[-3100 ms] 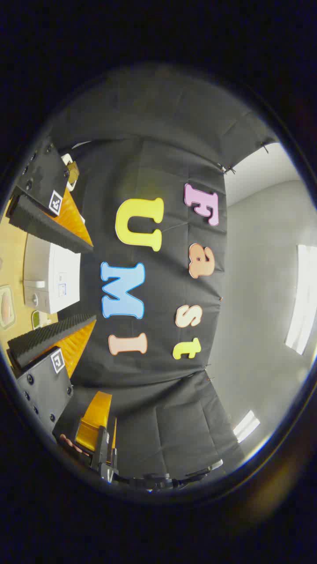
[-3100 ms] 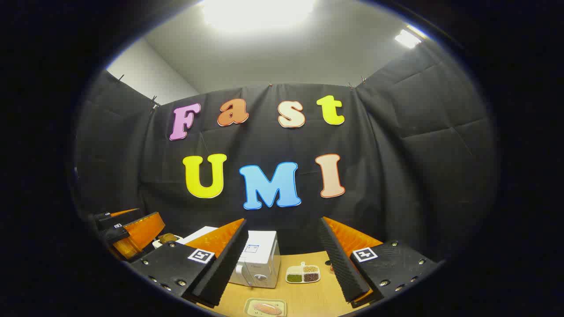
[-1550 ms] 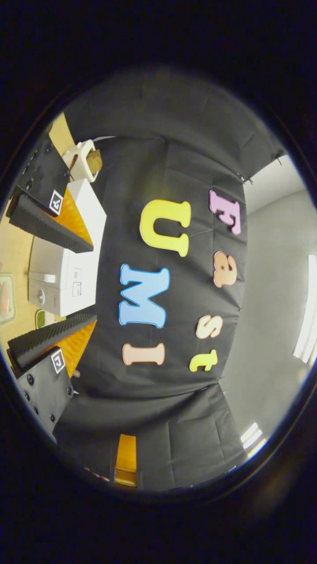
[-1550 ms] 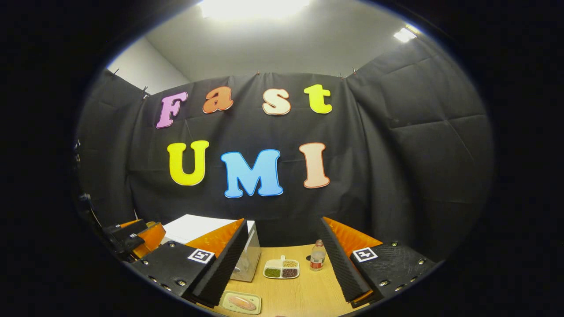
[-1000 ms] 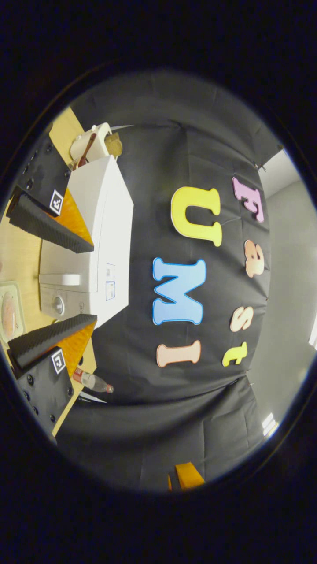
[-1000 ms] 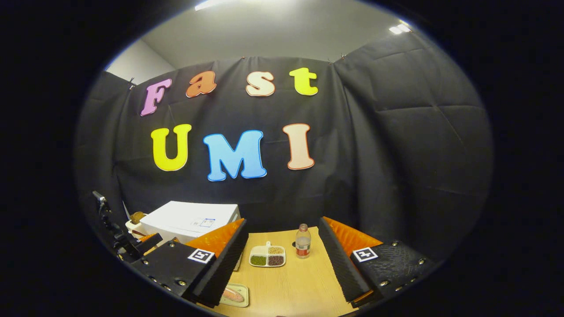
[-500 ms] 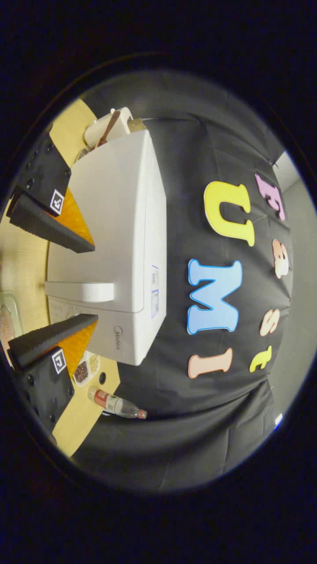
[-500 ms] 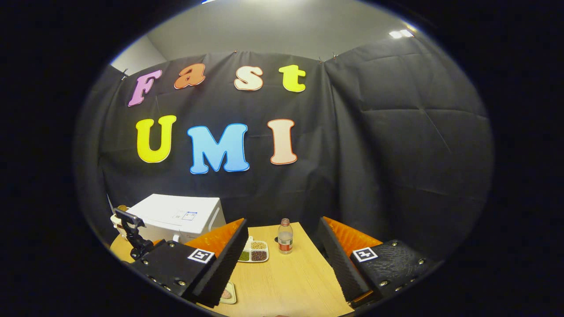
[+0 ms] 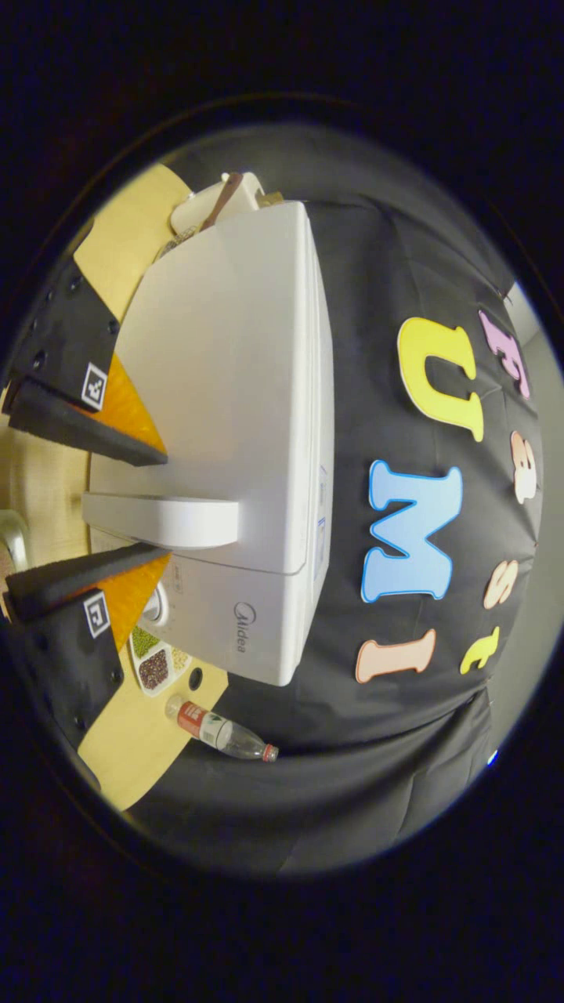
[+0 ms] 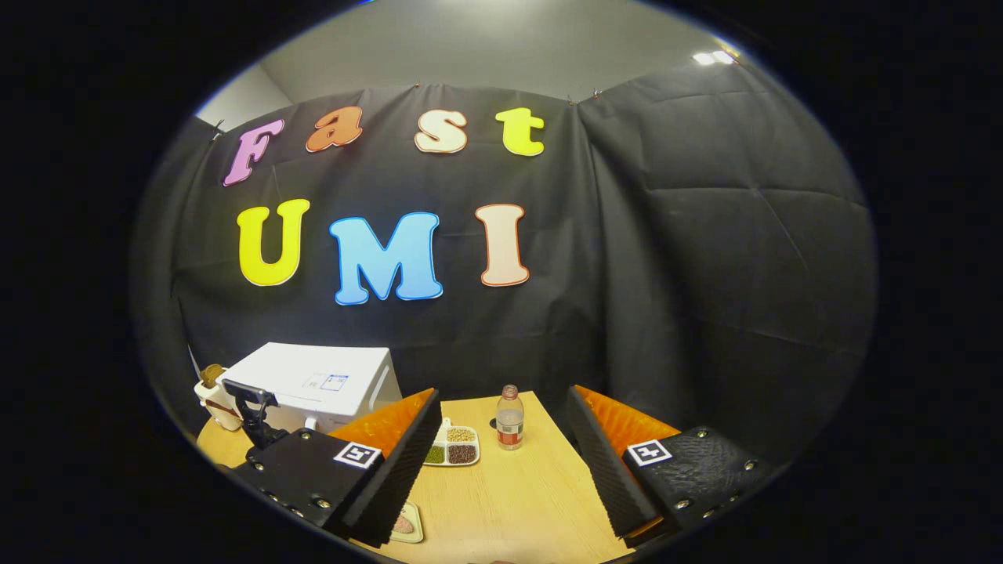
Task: Open the microwave oven with the left hand, put the food in, and close the microwave oven.
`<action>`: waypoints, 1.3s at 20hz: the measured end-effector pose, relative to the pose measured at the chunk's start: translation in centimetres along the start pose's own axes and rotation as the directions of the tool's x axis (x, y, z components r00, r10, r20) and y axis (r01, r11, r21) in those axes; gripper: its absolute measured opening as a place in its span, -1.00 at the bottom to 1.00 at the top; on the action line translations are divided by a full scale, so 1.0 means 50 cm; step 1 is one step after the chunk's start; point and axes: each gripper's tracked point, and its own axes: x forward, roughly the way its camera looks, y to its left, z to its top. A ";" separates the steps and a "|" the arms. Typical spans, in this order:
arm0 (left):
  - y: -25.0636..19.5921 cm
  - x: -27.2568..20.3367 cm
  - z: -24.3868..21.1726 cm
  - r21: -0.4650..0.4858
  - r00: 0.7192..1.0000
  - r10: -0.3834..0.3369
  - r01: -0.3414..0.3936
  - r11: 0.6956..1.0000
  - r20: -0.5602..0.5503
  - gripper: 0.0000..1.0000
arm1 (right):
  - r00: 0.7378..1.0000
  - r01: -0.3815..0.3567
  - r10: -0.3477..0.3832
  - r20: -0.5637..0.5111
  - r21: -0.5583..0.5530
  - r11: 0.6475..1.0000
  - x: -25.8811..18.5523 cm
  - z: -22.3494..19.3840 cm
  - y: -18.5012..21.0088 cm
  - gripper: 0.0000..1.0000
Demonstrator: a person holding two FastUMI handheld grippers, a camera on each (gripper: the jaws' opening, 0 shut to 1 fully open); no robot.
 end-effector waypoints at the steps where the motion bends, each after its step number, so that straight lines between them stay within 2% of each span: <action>1: 0.002 0.018 0.004 0.028 1.000 0.019 -0.019 0.999 0.017 -0.03 | 1.000 -0.001 0.001 -0.001 -0.002 1.000 0.003 0.000 0.000 0.96; 2: 0.003 0.004 0.009 0.053 1.000 0.025 -0.025 0.998 0.008 -0.30 | 1.000 -0.005 0.005 -0.005 -0.002 1.000 0.005 -0.002 0.004 0.96; 6: 0.003 -0.001 0.002 0.035 1.000 0.006 -0.006 0.999 -0.012 -0.60 | 1.000 -0.016 0.016 -0.017 0.004 1.000 0.009 -0.010 0.013 0.96; 9: 0.002 0.000 0.006 0.035 1.000 -0.002 0.002 0.999 -0.015 -0.72 | 0.999 -0.026 0.026 -0.018 0.008 1.000 0.010 -0.011 0.020 0.96; 11: 0.001 -0.001 0.006 0.006 1.000 -0.012 0.012 1.000 -0.027 -0.77 | 0.999 -0.035 0.035 -0.017 0.005 0.999 0.013 -0.010 0.026 0.96; 15: 0.003 -0.015 -0.003 0.019 0.998 0.003 -0.002 1.000 -0.060 -0.77 | 0.999 -0.047 0.047 -0.010 -0.003 0.999 0.013 -0.004 0.030 0.96; 18: 0.022 -0.098 -0.030 0.049 0.999 0.009 -0.006 0.999 -0.054 -0.77 | 0.999 -0.045 0.045 -0.009 0.007 0.999 0.017 -0.010 0.026 0.96; 23: 0.059 -0.220 -0.066 0.010 0.997 -0.022 0.023 1.000 -0.069 -0.77 | 0.991 -0.118 0.124 -0.053 0.108 0.987 0.029 -0.033 0.086 0.96; 26: 0.088 -0.277 -0.079 0.031 0.997 -0.007 0.009 0.999 -0.077 -0.77 | 0.983 -0.166 0.176 -0.059 0.144 0.975 0.023 -0.033 0.131 0.97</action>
